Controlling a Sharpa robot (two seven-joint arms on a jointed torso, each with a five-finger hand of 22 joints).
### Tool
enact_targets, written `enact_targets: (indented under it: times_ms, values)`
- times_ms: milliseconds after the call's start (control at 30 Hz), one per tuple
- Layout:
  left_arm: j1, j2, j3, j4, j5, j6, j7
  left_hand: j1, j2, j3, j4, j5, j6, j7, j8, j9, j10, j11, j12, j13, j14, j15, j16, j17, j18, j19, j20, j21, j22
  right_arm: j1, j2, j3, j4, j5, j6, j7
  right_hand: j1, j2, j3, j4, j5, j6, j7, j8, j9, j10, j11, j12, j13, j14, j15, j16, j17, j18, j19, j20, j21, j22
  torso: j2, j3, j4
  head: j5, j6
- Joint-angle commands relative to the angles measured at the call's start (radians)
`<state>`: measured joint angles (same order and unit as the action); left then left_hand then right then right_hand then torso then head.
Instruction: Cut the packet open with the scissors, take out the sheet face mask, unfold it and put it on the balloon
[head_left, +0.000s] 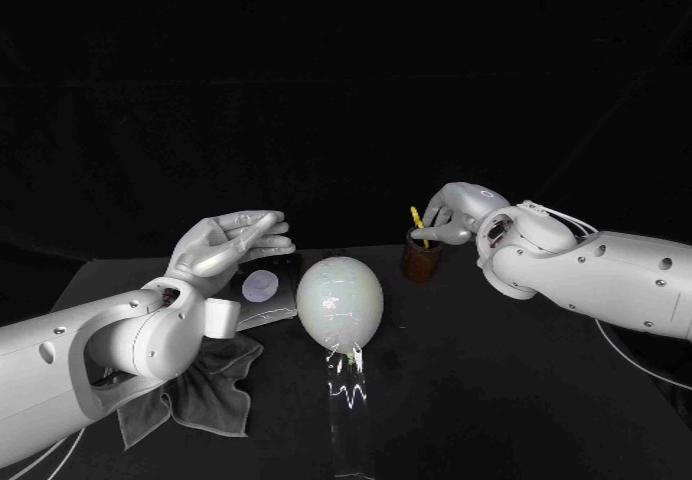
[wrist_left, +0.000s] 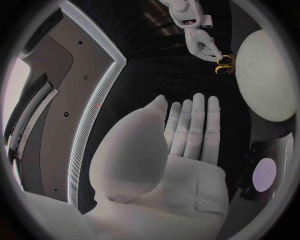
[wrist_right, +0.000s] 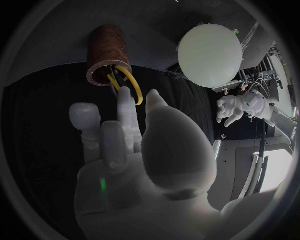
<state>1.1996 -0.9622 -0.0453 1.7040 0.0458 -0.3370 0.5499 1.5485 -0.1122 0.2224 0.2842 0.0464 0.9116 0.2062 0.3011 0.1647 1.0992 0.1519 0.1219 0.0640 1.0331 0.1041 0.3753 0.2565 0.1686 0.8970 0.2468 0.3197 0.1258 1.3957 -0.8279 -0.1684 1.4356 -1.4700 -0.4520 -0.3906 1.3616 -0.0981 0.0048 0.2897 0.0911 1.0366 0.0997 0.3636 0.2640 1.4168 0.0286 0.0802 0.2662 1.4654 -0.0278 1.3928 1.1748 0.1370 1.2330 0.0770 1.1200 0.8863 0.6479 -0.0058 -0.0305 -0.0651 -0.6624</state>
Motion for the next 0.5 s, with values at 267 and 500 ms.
enact_targets:
  times_ms: [267, 500]
  values:
    - [0.002, 0.002, 0.001, 0.000, 0.001, 0.020, 0.010, -0.008, 0.000, 0.004, 0.005, 0.003, 0.000, 0.005, -0.006, -0.001, 0.010, 0.000, -0.007, 0.000, 0.005, 0.001, -0.005, 0.002, 0.016, 0.006, 0.000, -0.005, -0.002, -0.001, 0.026, -0.001, -0.031, -0.051, 0.023, -0.030, 0.014, 0.013, 0.012, -0.001, 0.013, 0.011, -0.002, 0.007, 0.001, 0.009, -0.002, 0.005, 0.003, 0.045, -0.008, 0.013, 0.012, -0.015, 0.010, -0.002, 0.013, 0.017, -0.002, 0.0004, -0.0005, 0.000, -0.004]
    - [0.002, 0.002, 0.001, 0.000, 0.001, 0.021, 0.007, -0.008, 0.000, 0.004, 0.005, 0.003, 0.000, 0.005, -0.006, -0.001, 0.010, 0.000, -0.007, 0.000, 0.005, 0.001, -0.005, 0.002, 0.016, 0.006, 0.000, -0.005, -0.002, -0.005, 0.042, -0.002, -0.042, -0.061, 0.039, -0.038, 0.030, 0.012, 0.019, 0.000, 0.032, 0.017, -0.006, 0.008, 0.002, 0.013, -0.005, 0.005, 0.005, 0.044, -0.011, 0.016, 0.012, -0.016, 0.009, -0.004, 0.021, 0.028, -0.003, 0.0004, -0.0012, 0.000, -0.004]
